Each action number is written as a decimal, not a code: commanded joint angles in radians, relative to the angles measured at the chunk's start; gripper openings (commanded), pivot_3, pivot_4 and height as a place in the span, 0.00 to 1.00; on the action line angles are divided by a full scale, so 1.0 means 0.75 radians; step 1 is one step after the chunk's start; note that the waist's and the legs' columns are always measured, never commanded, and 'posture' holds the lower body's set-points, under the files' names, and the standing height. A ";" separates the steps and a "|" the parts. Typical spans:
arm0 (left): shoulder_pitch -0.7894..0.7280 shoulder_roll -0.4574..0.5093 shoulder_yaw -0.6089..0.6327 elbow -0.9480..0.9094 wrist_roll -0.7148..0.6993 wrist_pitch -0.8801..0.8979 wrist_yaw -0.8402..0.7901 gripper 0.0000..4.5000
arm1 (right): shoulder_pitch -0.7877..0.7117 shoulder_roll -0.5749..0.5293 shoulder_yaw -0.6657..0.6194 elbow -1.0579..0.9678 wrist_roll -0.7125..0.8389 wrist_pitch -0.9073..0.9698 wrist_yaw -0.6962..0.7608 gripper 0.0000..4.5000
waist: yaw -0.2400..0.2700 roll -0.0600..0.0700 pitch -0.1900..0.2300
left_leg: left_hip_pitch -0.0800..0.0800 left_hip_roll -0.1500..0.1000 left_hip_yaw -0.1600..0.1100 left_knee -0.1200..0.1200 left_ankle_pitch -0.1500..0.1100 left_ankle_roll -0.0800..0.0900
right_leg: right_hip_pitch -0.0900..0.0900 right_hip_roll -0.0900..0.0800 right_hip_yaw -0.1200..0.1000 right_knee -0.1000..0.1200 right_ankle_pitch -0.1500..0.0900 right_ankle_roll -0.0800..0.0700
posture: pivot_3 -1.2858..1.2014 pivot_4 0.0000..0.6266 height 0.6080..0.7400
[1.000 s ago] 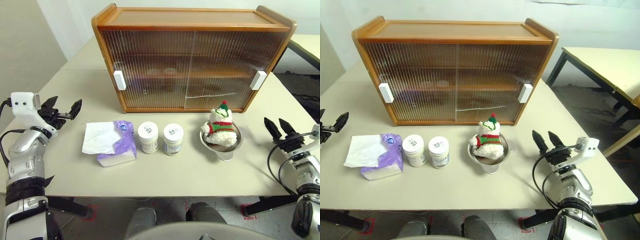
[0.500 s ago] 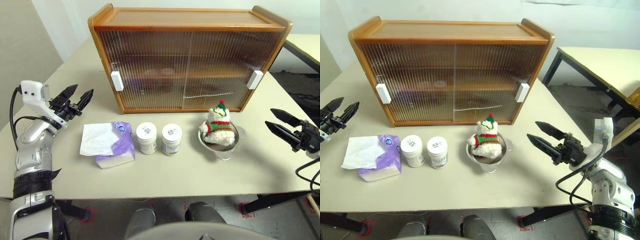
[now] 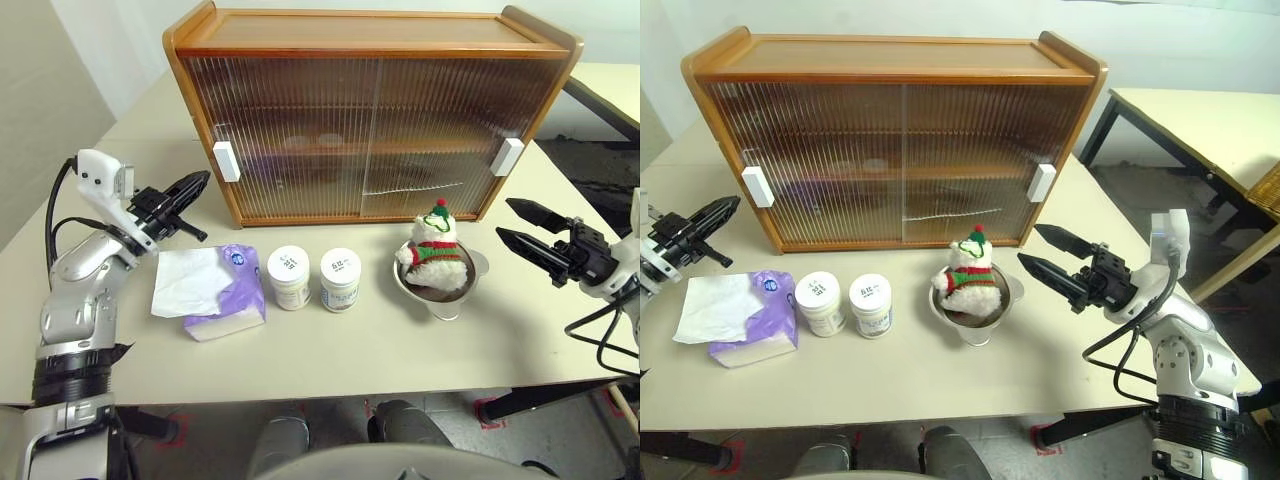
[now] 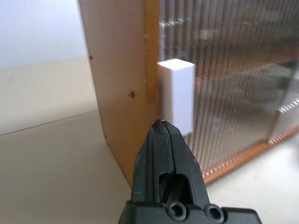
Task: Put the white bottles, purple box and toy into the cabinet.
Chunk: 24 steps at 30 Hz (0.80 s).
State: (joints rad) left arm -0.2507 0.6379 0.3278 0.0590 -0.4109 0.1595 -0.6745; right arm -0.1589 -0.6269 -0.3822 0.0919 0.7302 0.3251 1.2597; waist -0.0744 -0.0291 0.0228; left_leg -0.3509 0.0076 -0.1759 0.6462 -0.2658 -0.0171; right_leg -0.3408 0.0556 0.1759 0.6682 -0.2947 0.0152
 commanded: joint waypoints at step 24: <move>-0.274 -0.151 -0.199 0.281 0.126 -0.149 -0.027 0.00 | 0.021 0.006 0.015 0.148 -0.045 -0.155 0.084 1.00 | -0.006 0.002 -0.002 | 0.001 -0.001 -0.001 0.021 -0.004 0.007 | 0.011 0.000 -0.003 0.000 0.000 0.008 | 0.45 0.00 1.00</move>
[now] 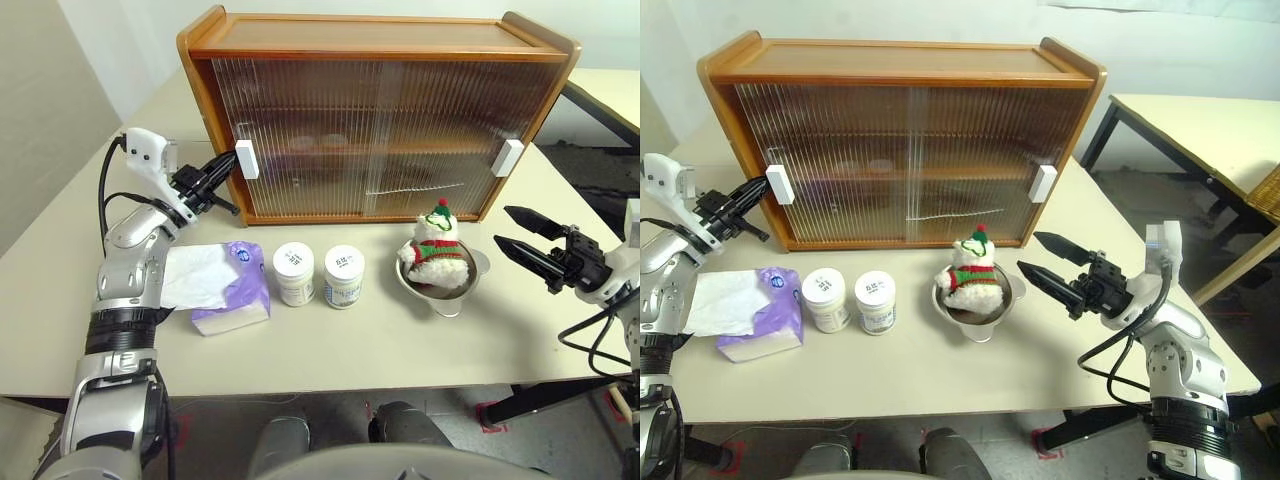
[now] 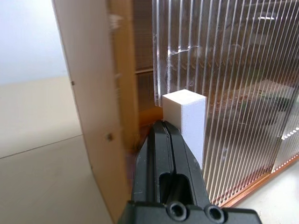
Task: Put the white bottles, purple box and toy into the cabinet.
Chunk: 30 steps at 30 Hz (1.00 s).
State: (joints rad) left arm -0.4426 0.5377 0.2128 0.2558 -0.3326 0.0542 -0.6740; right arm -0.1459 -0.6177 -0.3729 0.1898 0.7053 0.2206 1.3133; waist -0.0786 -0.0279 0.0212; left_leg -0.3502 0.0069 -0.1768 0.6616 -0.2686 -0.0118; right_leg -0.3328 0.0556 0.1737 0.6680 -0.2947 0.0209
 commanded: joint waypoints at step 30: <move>-0.347 -0.405 -0.350 0.293 0.141 -0.069 -0.110 0.00 | 0.037 0.008 0.028 -0.136 0.021 0.093 -0.001 1.00 | -0.019 0.000 0.000 | -0.002 -0.005 0.000 0.013 -0.006 0.009 | 0.009 -0.001 0.003 -0.003 -0.007 0.021 | 0.43 0.00 1.00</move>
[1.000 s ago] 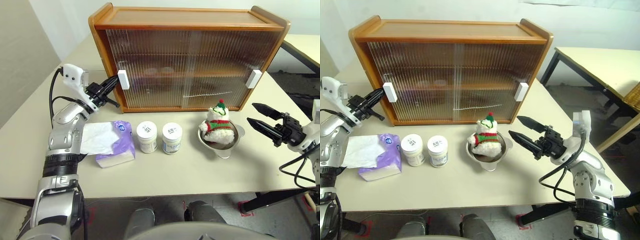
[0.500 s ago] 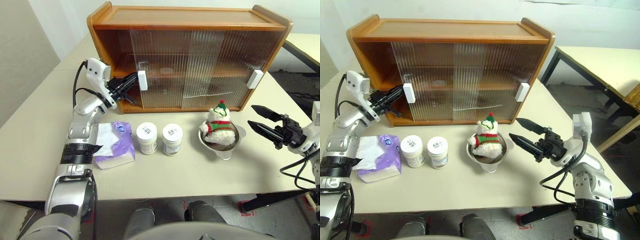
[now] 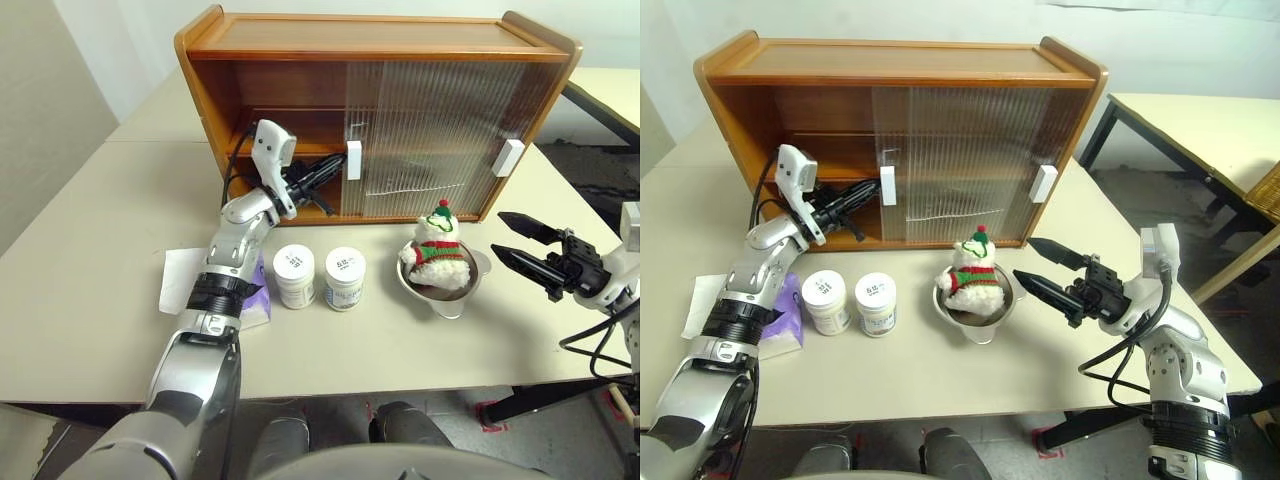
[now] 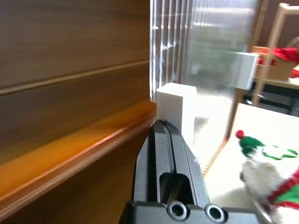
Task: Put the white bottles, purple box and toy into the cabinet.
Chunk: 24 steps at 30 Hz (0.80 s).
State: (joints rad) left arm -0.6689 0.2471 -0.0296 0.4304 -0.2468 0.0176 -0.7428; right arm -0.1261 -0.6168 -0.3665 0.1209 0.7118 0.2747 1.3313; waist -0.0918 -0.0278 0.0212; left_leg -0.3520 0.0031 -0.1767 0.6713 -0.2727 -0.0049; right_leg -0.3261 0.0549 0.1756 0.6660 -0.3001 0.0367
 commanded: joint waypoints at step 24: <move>0.116 0.223 0.061 -0.483 -0.083 0.427 -0.006 0.15 | 0.037 0.015 0.068 -0.183 0.025 0.086 -0.094 1.00 | -0.059 0.001 0.000 | -0.007 -0.002 0.001 0.007 -0.004 0.006 | -0.001 0.000 0.000 -0.002 -0.003 0.005 | 0.44 0.01 1.00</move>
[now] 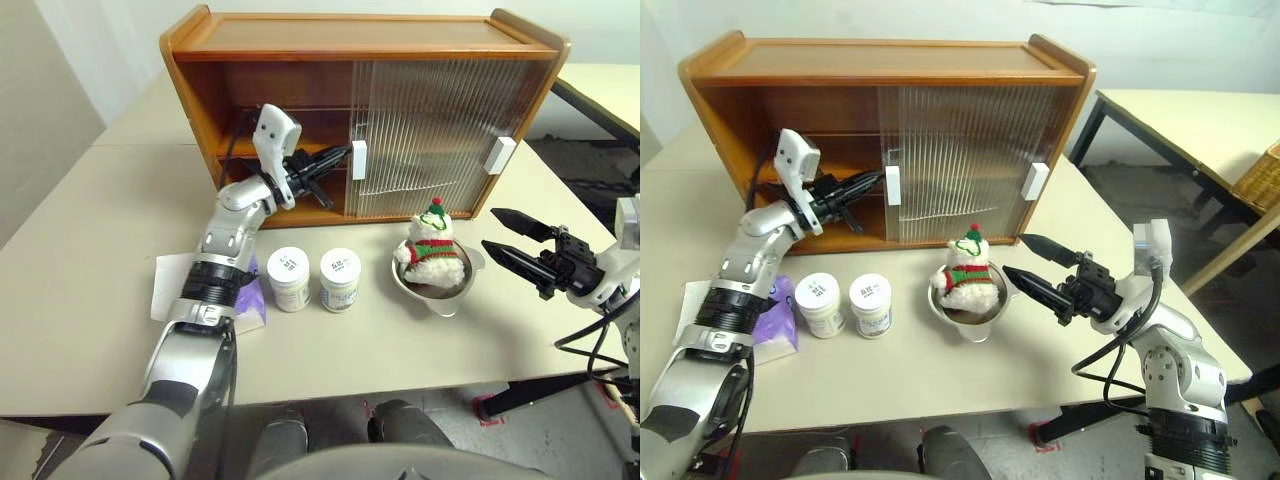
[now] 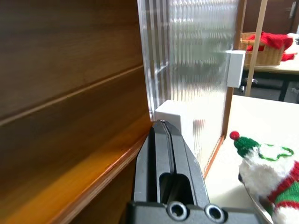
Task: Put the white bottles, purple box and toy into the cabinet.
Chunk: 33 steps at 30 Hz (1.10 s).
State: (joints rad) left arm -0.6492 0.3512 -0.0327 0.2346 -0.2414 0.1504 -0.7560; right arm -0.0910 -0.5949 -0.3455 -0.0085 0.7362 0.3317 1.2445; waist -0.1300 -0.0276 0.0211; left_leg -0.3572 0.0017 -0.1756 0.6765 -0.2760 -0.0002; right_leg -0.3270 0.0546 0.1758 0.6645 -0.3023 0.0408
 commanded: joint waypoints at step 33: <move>0.982 0.589 0.784 -0.547 -0.611 1.506 0.127 0.99 | -0.019 -0.067 0.182 -0.117 0.010 0.076 0.042 1.00 | 0.048 0.004 -0.004 | -0.007 0.009 -0.003 -0.023 0.004 -0.021 | -0.035 0.001 -0.002 0.007 0.006 -0.040 | 0.45 0.03 1.00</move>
State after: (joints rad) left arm 0.0804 0.8102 0.5752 -0.2134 -0.7091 1.2917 -0.6704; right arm -0.1116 -0.6364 -0.1951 -0.0741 0.7368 0.3770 1.2850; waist -0.0937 -0.0243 0.0183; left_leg -0.3610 0.0083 -0.1781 0.6587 -0.2741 -0.0154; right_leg -0.3550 0.0549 0.1741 0.6693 -0.2977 0.0101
